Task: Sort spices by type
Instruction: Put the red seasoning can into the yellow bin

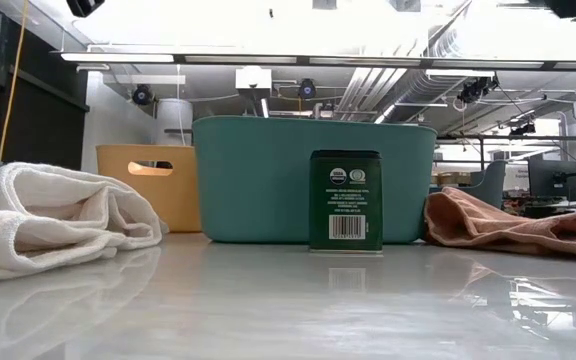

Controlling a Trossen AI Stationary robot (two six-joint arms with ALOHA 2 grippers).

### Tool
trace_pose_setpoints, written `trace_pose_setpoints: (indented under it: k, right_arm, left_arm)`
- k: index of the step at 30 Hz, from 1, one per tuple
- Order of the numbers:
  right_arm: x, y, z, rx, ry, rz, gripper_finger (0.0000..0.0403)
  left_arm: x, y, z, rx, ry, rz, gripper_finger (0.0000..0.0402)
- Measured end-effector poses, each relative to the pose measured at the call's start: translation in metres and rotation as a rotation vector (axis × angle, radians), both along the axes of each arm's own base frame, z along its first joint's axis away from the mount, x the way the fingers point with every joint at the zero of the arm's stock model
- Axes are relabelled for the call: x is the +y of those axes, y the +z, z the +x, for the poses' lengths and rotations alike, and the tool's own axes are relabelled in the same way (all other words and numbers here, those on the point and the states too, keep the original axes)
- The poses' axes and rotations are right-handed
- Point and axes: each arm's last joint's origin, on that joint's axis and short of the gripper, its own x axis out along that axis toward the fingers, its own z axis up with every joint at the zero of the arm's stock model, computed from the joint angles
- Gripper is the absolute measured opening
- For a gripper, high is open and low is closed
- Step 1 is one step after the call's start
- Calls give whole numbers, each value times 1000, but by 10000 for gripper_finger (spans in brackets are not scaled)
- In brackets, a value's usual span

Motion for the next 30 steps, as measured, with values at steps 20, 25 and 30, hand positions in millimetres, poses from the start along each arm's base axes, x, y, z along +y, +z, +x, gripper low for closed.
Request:
trace_pose_setpoints:
  k: [20,25,30]
  right_arm:
    - [40,-15,-56,92,-88,-306,149]
    - [38,-16,-57,95,-60,-336,160]
    - [37,-17,-57,104,-40,-333,253]
  left_arm:
    - [1,0,0,-2,78,-14,0]
    - [1,0,0,-2,85,-18,0]
    - [1,0,0,-3,101,-16,0]
